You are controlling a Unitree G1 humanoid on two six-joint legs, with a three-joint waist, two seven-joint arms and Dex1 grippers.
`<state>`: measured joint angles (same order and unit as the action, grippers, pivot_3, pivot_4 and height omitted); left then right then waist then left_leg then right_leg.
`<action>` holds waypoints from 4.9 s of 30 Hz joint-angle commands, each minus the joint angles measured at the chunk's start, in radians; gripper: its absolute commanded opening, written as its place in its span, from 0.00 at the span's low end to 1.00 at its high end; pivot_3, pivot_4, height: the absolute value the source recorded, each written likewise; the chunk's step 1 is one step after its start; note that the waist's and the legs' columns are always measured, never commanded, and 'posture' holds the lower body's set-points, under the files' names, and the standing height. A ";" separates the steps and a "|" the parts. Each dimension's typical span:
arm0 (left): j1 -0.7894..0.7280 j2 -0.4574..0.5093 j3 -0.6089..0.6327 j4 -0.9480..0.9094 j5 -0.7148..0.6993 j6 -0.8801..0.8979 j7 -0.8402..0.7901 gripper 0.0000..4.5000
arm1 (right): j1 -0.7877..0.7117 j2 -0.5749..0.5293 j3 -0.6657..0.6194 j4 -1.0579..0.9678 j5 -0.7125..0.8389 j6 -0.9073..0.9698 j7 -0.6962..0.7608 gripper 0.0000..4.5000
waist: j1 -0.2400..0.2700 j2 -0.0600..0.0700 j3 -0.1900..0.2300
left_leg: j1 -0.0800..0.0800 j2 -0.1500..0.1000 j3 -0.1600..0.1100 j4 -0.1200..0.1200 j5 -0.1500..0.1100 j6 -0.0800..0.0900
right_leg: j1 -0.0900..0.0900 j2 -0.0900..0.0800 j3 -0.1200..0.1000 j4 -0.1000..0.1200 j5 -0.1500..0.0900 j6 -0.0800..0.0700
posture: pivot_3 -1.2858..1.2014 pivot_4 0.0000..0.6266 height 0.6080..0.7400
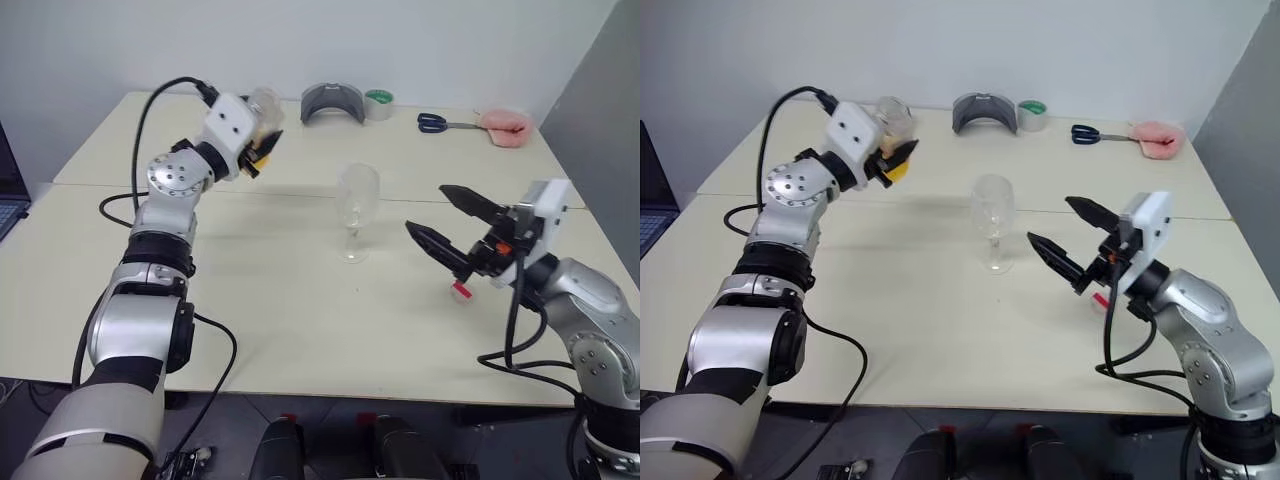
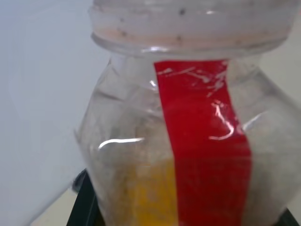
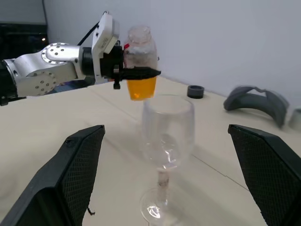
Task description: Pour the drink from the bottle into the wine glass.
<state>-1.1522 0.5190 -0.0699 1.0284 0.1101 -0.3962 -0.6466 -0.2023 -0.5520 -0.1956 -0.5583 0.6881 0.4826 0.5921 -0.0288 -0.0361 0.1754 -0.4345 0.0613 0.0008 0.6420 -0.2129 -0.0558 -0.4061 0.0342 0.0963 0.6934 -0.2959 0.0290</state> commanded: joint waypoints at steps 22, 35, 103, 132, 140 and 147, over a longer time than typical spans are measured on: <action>-0.305 -0.023 -0.245 0.203 0.339 -0.352 0.121 0.37 | 0.144 0.040 0.038 -0.067 -0.094 -0.165 0.019 1.00 | -0.003 0.000 0.000 | 0.001 0.000 0.001 0.001 0.000 0.000 | 0.000 0.000 0.001 0.002 0.000 0.000 | 0.52 0.24 1.00; -0.333 -0.004 -0.318 0.221 0.452 -0.425 0.221 0.37 | 0.143 0.052 0.064 -0.070 -0.112 -0.163 0.016 1.00 | -0.003 0.000 0.000 | 0.001 0.000 0.001 0.001 0.000 0.000 | 0.000 0.000 0.001 0.003 0.000 0.000 | 0.52 0.24 1.00; -0.469 0.050 -0.561 0.267 0.788 -0.478 0.589 0.37 | 0.103 0.056 0.092 -0.019 -0.146 -0.181 0.029 1.00 | -0.002 0.000 0.000 | 0.001 -0.001 0.001 0.003 0.000 0.000 | 0.000 0.000 0.001 0.005 0.000 0.000 | 0.52 0.24 1.00; -0.386 0.037 -0.393 0.230 0.530 -0.504 0.325 0.37 | 0.105 0.065 0.096 -0.031 -0.143 -0.173 0.017 1.00 | -0.002 0.000 0.000 | 0.002 0.000 0.001 0.004 0.000 0.000 | 0.000 0.000 0.001 0.006 0.000 0.000 | 0.52 0.24 1.00; -0.245 -0.017 -0.128 0.088 0.137 -0.271 0.012 0.37 | 0.101 0.058 0.101 -0.044 -0.122 -0.154 0.029 1.00 | -0.002 0.001 0.000 | 0.002 0.000 0.001 0.004 0.000 0.000 | 0.000 0.000 0.001 0.008 0.000 0.000 | 0.52 0.24 1.00; 0.009 -0.068 0.126 -0.281 -0.125 0.286 0.123 0.37 | 0.104 0.032 0.100 -0.082 -0.073 -0.099 0.042 1.00 | -0.012 0.002 -0.001 | 0.004 0.001 0.001 0.007 0.000 0.000 | 0.000 -0.001 0.002 0.015 0.000 -0.001 | 0.52 0.24 1.00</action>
<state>-1.1409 0.4482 0.0026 0.8400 0.0401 -0.2073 -0.5709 -0.0925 -0.5088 -0.0915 -0.5949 0.5859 0.3798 0.6289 -0.0405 -0.0344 0.1747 -0.4303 0.0618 0.0005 0.6495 -0.2125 -0.0562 -0.4060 0.0339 0.0974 0.7094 -0.2963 0.0277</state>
